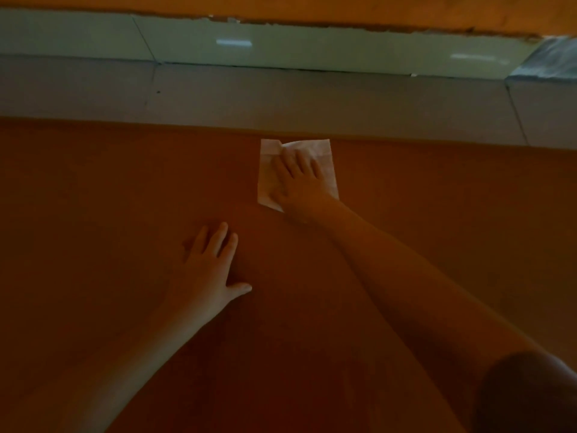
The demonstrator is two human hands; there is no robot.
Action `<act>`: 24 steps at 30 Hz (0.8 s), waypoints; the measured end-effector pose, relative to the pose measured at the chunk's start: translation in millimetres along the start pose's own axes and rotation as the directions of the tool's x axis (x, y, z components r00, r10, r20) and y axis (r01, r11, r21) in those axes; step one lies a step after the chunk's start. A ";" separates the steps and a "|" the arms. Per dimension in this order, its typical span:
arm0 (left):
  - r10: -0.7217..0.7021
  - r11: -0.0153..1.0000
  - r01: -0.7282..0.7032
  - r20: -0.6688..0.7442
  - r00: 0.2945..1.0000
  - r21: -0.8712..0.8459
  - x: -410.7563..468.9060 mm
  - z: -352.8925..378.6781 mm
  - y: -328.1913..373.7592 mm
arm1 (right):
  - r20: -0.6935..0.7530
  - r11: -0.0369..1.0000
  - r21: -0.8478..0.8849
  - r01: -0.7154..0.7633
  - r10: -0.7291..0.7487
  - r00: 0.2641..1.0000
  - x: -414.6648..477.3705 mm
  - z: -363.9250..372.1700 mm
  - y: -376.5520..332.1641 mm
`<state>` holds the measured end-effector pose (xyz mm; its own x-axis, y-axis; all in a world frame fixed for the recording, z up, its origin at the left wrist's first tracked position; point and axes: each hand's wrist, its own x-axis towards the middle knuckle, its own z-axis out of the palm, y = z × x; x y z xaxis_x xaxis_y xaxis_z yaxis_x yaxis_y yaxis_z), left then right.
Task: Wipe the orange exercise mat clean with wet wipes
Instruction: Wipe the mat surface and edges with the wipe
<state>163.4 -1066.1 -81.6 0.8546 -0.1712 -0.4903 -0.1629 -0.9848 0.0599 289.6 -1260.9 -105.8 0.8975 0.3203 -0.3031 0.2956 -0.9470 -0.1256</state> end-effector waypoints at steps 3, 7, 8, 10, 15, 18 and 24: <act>0.000 1.000 0.000 0.001 1.000 0.024 -0.4 0.0 0.2 | 0.018 0.993 -0.100 0.057 -0.055 0.998 8.7 -2.9 34.4; 0.001 1.000 -0.001 -0.006 1.000 0.024 0.0 -0.1 -0.6 | 0.032 0.965 0.006 -0.261 0.261 0.965 3.8 -11.4 91.9; 0.003 1.000 -0.003 -0.005 1.000 0.029 -0.1 0.3 -1.0 | 0.056 0.937 0.052 -0.346 0.343 0.938 0.5 -13.7 94.8; 0.002 1.000 -0.002 -0.011 1.000 0.025 0.0 1.3 -1.7 | 0.048 0.921 0.060 -0.385 0.383 0.923 -5.8 -14.4 78.7; -0.009 1.000 0.008 -0.021 1.000 -0.014 0.1 1.7 -0.8 | -0.008 1.000 0.008 -0.017 0.017 1.000 -46.0 13.4 57.1; -0.007 1.000 0.007 -0.021 1.000 -0.016 -0.2 2.1 -0.6 | -0.034 0.994 0.008 -0.107 0.108 0.994 -61.3 12.6 99.5; -0.017 0.999 0.016 -0.030 0.999 -0.033 0.9 3.7 -0.5 | -0.077 0.915 0.206 -0.347 0.369 0.926 -59.8 23.5 78.7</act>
<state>162.4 -1065.6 -85.3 0.8717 -0.1551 -0.4649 -0.1326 -0.9879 0.0810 251.5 -1354.0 -119.7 0.9656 -0.0544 -0.2544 -0.1085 -0.9730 -0.2038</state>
